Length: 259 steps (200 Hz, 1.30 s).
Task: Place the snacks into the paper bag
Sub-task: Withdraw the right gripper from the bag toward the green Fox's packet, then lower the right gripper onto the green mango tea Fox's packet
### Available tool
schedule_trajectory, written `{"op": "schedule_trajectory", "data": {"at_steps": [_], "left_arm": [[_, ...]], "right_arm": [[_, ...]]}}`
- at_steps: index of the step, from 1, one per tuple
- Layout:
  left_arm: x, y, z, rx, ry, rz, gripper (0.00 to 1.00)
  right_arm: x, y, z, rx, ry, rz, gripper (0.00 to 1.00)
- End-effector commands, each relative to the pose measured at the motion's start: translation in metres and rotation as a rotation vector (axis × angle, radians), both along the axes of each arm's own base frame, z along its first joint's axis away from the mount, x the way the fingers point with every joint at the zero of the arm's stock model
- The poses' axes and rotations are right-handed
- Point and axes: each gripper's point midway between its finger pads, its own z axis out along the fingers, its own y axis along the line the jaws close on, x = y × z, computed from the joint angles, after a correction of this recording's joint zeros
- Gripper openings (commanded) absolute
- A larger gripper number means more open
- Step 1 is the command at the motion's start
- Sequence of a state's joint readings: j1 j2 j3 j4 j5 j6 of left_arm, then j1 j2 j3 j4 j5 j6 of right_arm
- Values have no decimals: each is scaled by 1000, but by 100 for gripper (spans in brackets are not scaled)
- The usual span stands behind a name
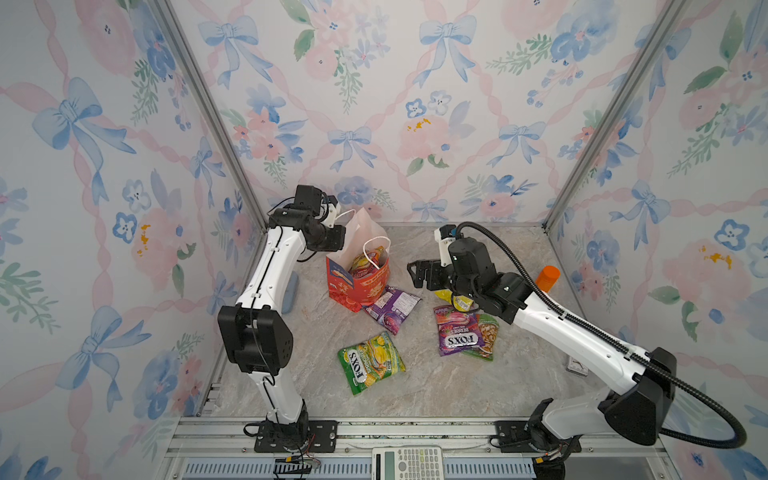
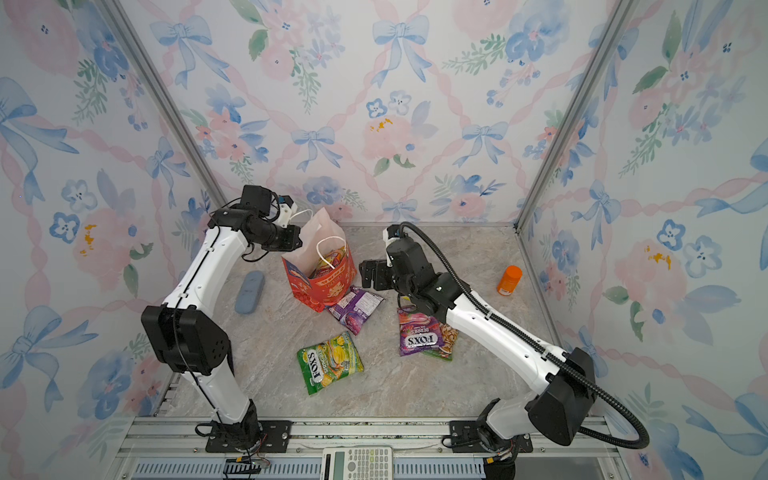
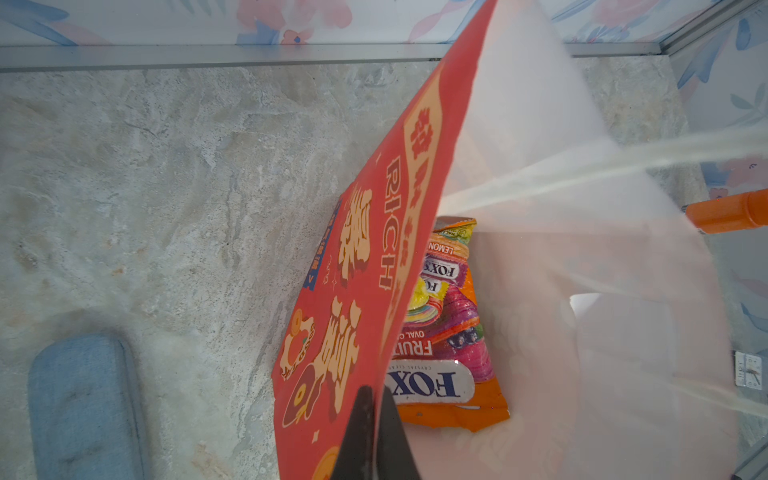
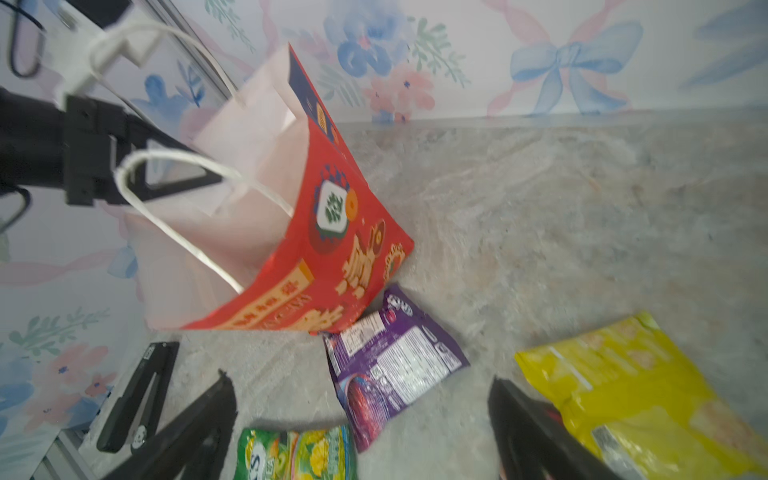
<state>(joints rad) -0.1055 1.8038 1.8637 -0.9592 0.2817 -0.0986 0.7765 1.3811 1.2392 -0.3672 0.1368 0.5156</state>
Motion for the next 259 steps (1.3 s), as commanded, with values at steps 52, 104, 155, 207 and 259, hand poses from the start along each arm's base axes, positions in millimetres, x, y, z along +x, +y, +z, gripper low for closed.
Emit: {"op": "schedule_trajectory", "data": {"at_steps": [52, 104, 155, 207, 259], "left_arm": [[-5, 6, -9, 8, 41, 19, 0], [-4, 5, -9, 5, 41, 18, 0], [-5, 5, -10, 8, 44, 18, 0], [-5, 5, -7, 4, 39, 18, 0], [-6, 5, -6, 4, 37, 18, 0]], "right_arm": [[-97, 6, -120, -184, 316, 85, 97], [-142, 25, -166, -363, 413, 247, 97], [-157, 37, -203, -421, 473, 294, 96], [-161, 42, -234, -476, 532, 307, 97], [-154, 36, -246, -538, 538, 273, 97]]}}
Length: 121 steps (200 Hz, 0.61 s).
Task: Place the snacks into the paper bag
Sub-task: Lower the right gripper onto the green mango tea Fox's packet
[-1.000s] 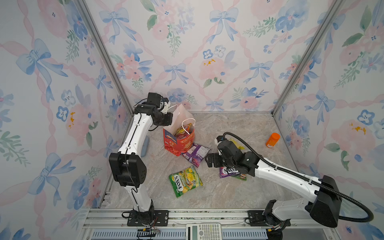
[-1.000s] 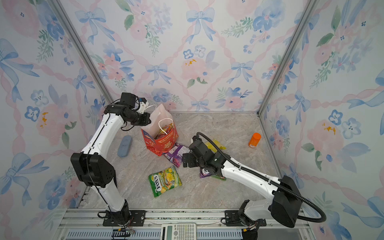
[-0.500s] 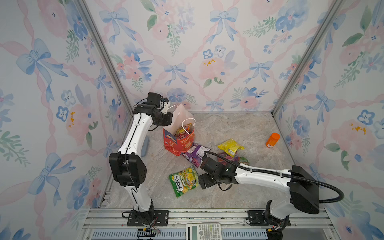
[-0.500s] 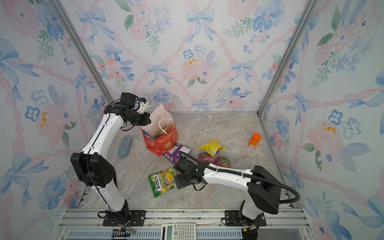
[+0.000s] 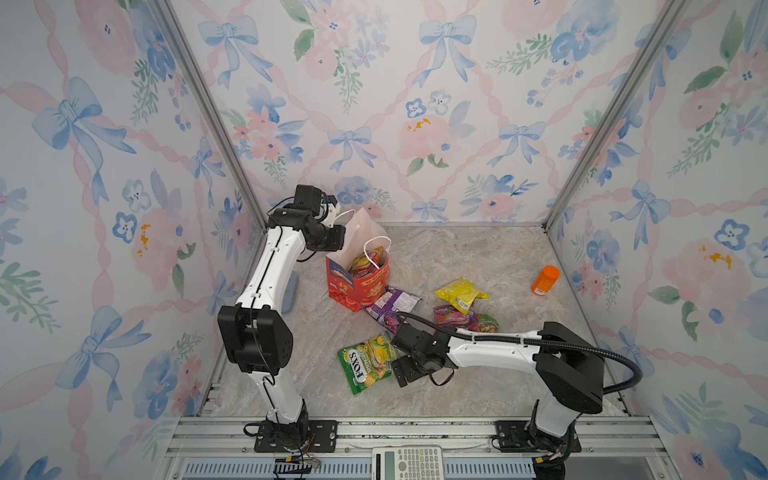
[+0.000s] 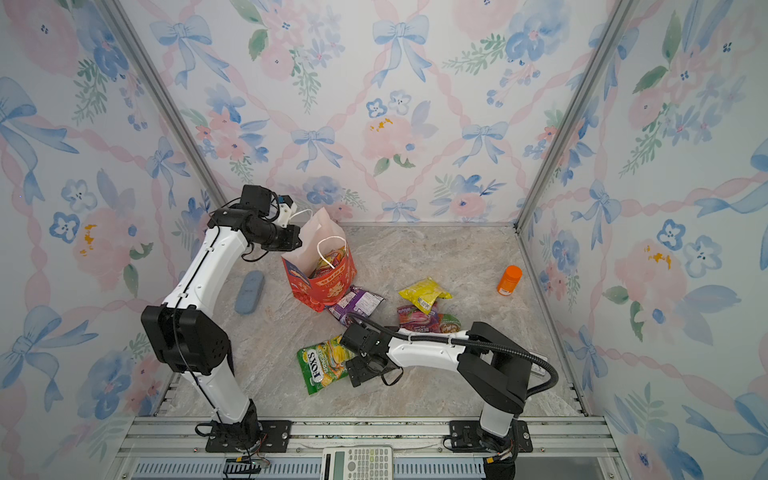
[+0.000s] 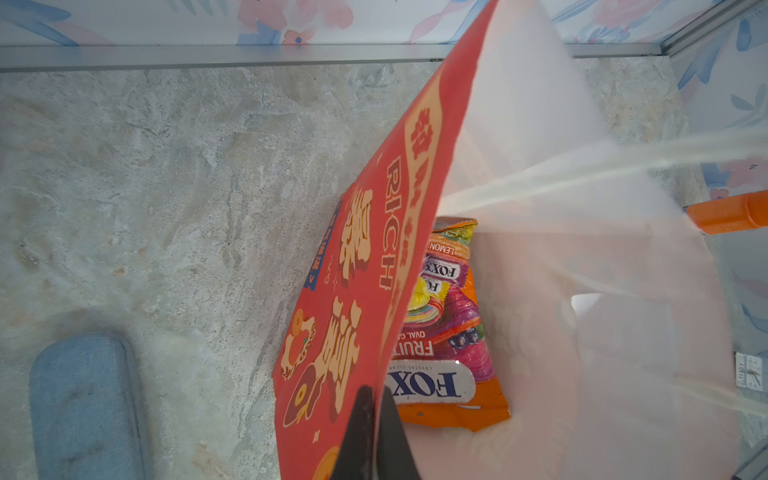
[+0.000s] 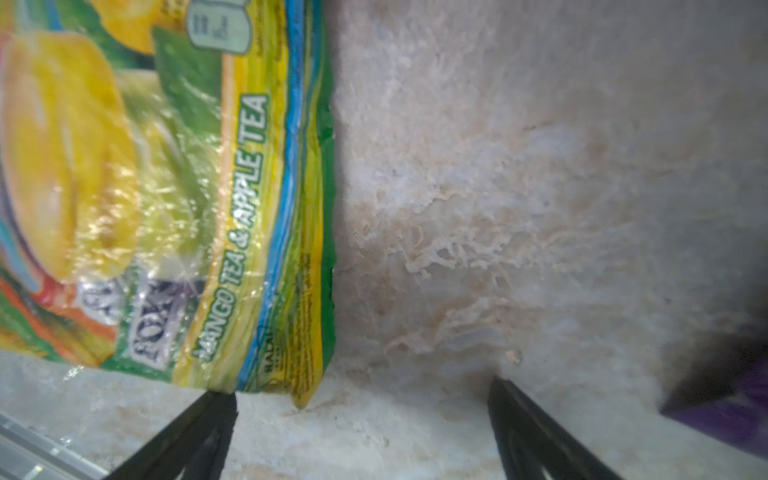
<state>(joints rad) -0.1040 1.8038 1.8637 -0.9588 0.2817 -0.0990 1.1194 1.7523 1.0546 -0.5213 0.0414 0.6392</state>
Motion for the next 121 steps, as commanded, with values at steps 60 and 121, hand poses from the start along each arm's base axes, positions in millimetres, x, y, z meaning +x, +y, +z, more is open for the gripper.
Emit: {"op": "schedule_trajectory", "data": {"at_steps": [60, 121], "left_arm": [[-7, 3, -5, 3, 35, 14, 0], [-7, 4, -7, 7, 37, 15, 0]], "right_arm": [[38, -8, -11, -41, -21, -56, 97], [86, 3, 5, 35, -58, -97, 97]]}}
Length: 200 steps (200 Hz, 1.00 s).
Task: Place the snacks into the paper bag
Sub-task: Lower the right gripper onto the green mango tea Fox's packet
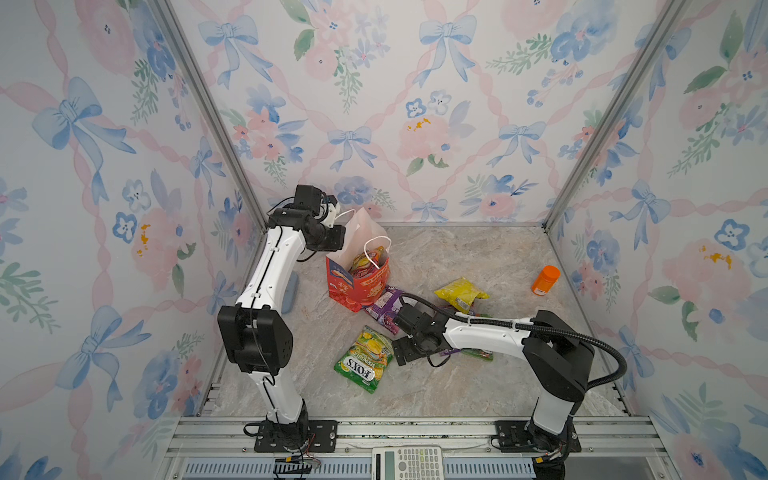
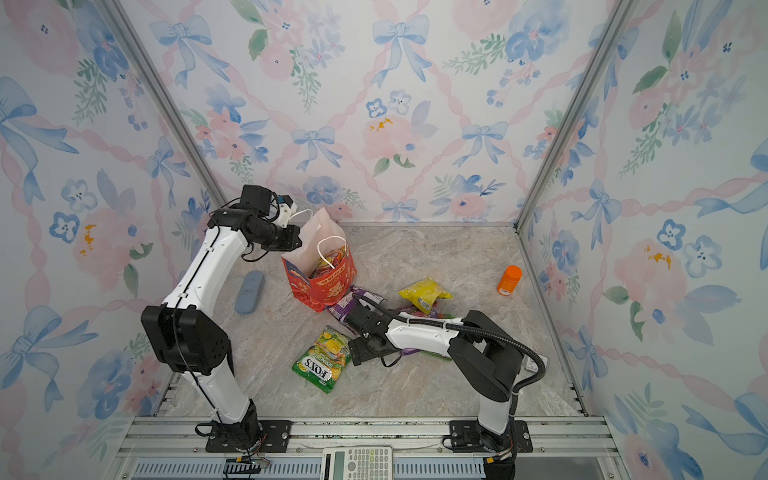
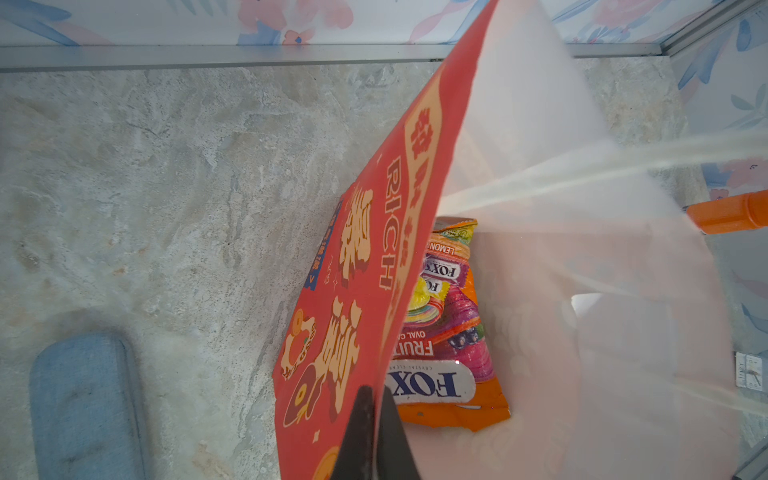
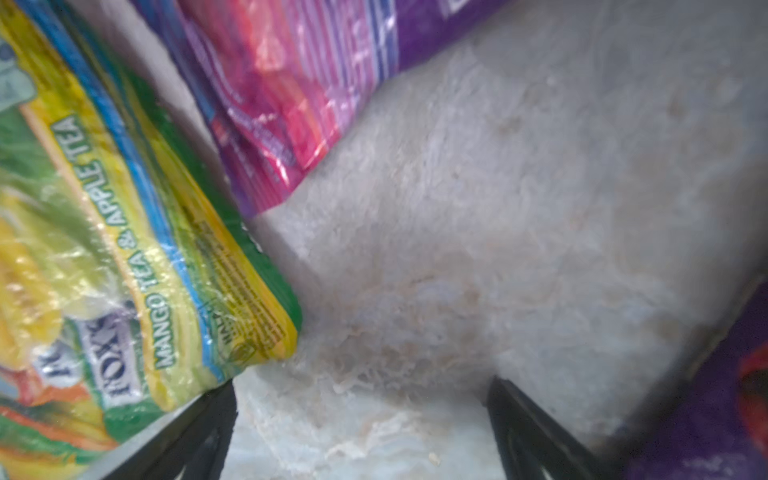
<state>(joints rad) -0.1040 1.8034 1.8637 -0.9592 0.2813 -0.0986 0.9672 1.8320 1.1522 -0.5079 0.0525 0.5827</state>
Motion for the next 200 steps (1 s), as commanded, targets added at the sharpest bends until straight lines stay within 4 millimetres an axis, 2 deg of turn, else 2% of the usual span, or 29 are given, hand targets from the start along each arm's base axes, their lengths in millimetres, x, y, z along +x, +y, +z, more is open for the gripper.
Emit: {"op": "schedule_trajectory", "data": {"at_steps": [1, 47, 72, 99, 139, 170, 200], "left_arm": [[-7, 4, -7, 6, 37, 15, 0], [-6, 4, -11, 8, 46, 14, 0], [-6, 5, -13, 13, 50, 16, 0], [-6, 5, -13, 12, 50, 17, 0], [-6, 6, -13, 13, 50, 19, 0], [-7, 7, -12, 14, 48, 21, 0], [-7, 7, -10, 11, 46, 20, 0]], "right_arm": [[22, 9, 4, 26, -23, 3, 97], [58, 30, 19, 124, -44, -33, 98], [62, 35, 39, 193, -59, -53, 100], [49, 35, 61, 306, -40, -96, 95], [17, 42, 74, 428, 20, -153, 78], [5, 50, 63, 448, 73, -178, 64], [-2, 59, 50, 474, 142, -186, 60]]}}
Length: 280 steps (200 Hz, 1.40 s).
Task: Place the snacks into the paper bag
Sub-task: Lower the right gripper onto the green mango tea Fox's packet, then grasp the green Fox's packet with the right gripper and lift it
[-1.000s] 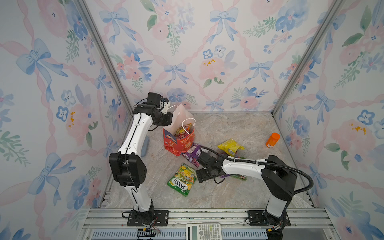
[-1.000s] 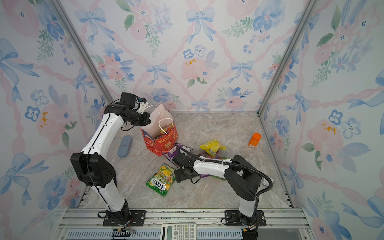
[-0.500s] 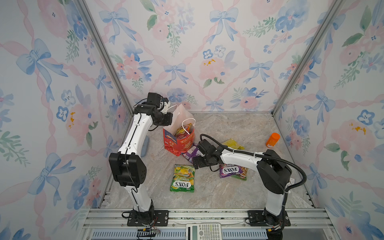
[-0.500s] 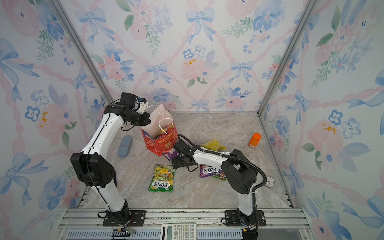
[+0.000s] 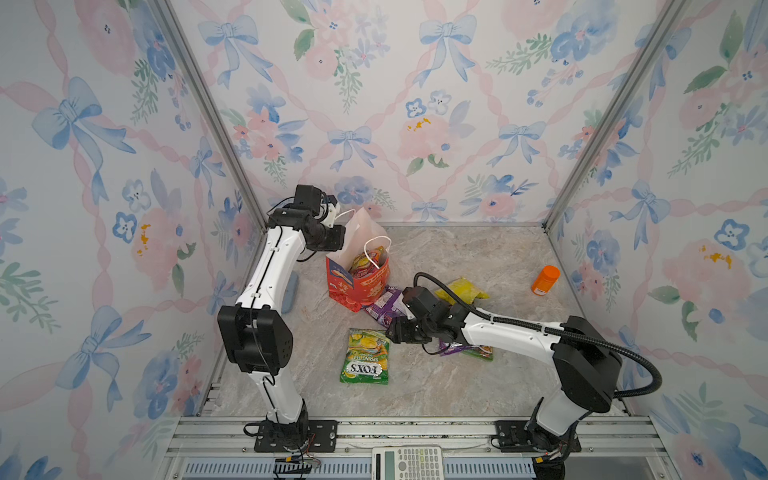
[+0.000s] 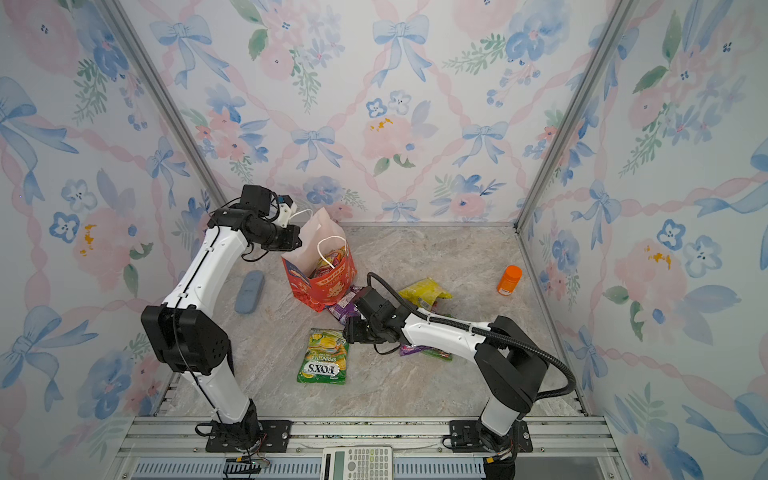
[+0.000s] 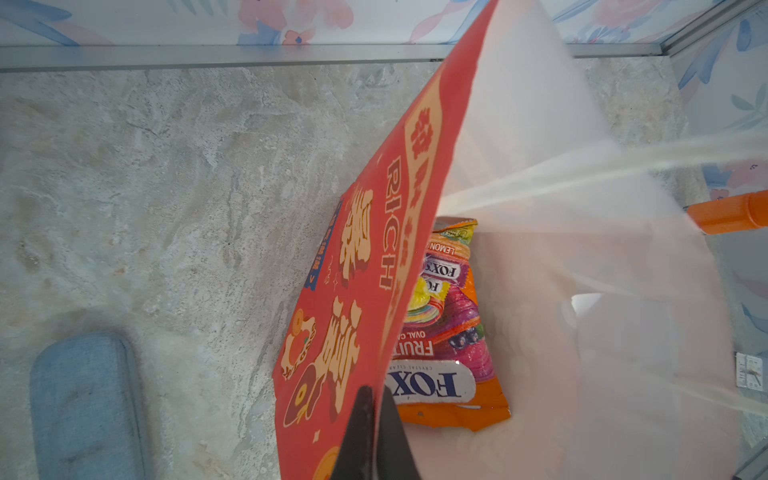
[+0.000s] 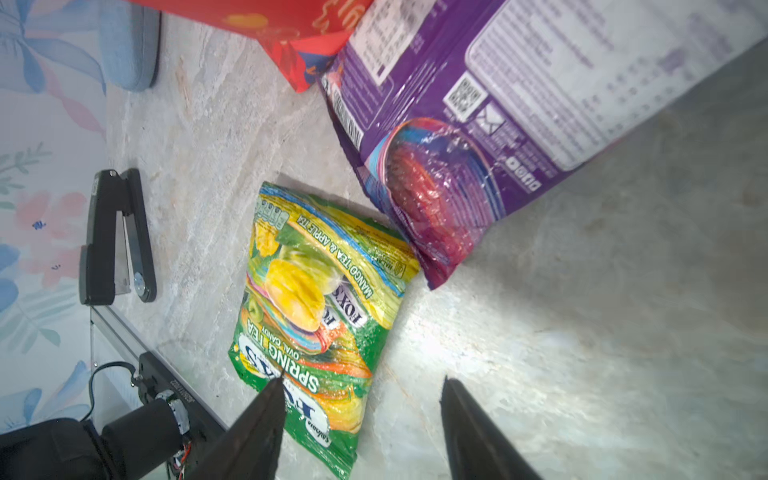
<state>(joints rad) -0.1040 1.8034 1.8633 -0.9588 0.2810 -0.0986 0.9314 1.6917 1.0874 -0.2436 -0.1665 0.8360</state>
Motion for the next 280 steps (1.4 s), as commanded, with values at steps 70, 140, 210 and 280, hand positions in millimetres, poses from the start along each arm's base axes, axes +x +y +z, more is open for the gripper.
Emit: {"op": "schedule_trajectory", "data": {"at_steps": [70, 140, 210, 280], "left_arm": [[-9, 7, -8, 10, 41, 20, 0], [-9, 6, -8, 8, 40, 18, 0], [-10, 8, -9, 12, 42, 22, 0], [-11, 8, -8, 10, 40, 21, 0]], "right_arm": [[-18, 25, -40, 71, 189, 9, 59], [-20, 30, -58, 82, 253, -6, 55], [-19, 32, -65, 127, 291, -16, 32], [-12, 27, -29, 162, 205, -21, 6]]}}
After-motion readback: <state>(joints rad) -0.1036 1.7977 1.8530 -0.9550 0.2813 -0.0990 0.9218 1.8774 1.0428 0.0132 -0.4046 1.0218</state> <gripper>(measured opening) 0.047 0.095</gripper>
